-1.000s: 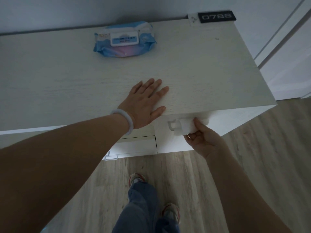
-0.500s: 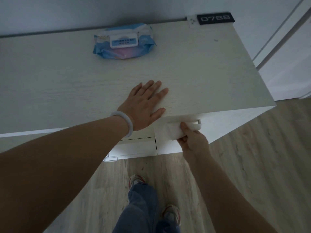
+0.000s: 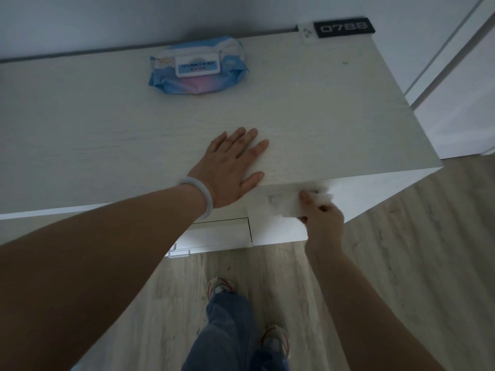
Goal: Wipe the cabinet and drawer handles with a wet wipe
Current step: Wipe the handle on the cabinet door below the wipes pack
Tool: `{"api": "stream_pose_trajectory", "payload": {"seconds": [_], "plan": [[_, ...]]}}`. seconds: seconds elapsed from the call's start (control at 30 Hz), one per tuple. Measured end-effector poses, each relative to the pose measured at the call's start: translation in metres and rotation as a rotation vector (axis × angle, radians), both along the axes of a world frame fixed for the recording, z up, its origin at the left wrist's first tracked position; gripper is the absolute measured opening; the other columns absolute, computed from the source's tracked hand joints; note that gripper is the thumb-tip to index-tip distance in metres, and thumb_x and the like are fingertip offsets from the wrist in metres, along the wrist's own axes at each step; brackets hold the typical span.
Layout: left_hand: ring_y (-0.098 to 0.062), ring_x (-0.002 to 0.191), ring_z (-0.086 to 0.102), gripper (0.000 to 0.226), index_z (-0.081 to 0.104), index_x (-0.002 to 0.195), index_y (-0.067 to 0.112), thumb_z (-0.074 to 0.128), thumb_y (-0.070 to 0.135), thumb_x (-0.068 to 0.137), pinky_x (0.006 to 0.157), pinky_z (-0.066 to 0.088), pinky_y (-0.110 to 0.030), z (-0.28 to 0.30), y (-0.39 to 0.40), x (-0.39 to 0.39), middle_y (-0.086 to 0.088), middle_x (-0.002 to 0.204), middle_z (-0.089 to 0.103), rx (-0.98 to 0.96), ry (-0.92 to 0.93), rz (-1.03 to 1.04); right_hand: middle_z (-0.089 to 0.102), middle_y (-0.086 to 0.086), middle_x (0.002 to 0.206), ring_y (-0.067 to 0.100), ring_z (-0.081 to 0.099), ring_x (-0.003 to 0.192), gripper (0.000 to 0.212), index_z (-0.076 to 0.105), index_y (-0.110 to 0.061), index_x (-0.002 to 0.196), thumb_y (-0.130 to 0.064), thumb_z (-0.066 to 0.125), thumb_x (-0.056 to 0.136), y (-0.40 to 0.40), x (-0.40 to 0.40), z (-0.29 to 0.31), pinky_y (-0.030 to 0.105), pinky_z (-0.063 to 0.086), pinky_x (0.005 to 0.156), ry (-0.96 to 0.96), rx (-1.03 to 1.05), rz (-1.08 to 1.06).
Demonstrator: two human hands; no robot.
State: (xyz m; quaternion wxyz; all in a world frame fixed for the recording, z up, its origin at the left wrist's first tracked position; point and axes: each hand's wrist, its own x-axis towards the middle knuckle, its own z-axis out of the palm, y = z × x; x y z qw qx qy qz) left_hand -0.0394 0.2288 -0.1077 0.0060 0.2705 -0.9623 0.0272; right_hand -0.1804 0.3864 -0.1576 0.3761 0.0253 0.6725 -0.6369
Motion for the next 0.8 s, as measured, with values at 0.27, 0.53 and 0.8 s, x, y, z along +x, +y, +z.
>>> {"api": "stream_pose_trajectory", "payload": {"seconds": [0.27,0.53,0.8], "plan": [[-0.026,0.148,0.015,0.067,0.016,0.152,0.025,0.015,0.057,0.093,0.119,0.013,-0.045,0.0,0.0,0.0,-0.006,0.16,0.017,0.006,0.002,0.002,0.055,0.001,0.109,0.014,0.055,0.098,0.054,0.042,-0.004,0.125,-0.022,0.072,0.084,-0.002,0.022,0.008,0.014,0.05,0.078,0.415,0.133,0.027],[-0.025,0.148,0.014,0.067,0.016,0.152,0.025,0.014,0.057,0.093,0.12,0.012,-0.045,0.0,0.0,0.0,-0.007,0.16,0.016,-0.002,-0.005,-0.002,0.04,-0.004,0.135,0.0,0.057,0.095,0.032,0.062,-0.016,0.123,-0.015,0.063,0.092,0.027,0.021,0.009,0.009,0.05,0.08,0.697,0.095,0.255],[-0.026,0.148,0.014,0.067,0.015,0.153,0.025,0.013,0.057,0.093,0.12,0.012,-0.045,0.001,0.0,0.0,-0.007,0.16,0.016,-0.004,-0.01,-0.001,0.061,0.006,0.102,0.022,0.069,0.081,0.015,0.07,-0.019,0.102,-0.016,0.068,0.087,0.02,0.008,0.006,0.025,0.058,0.073,0.41,0.064,0.244]]}}
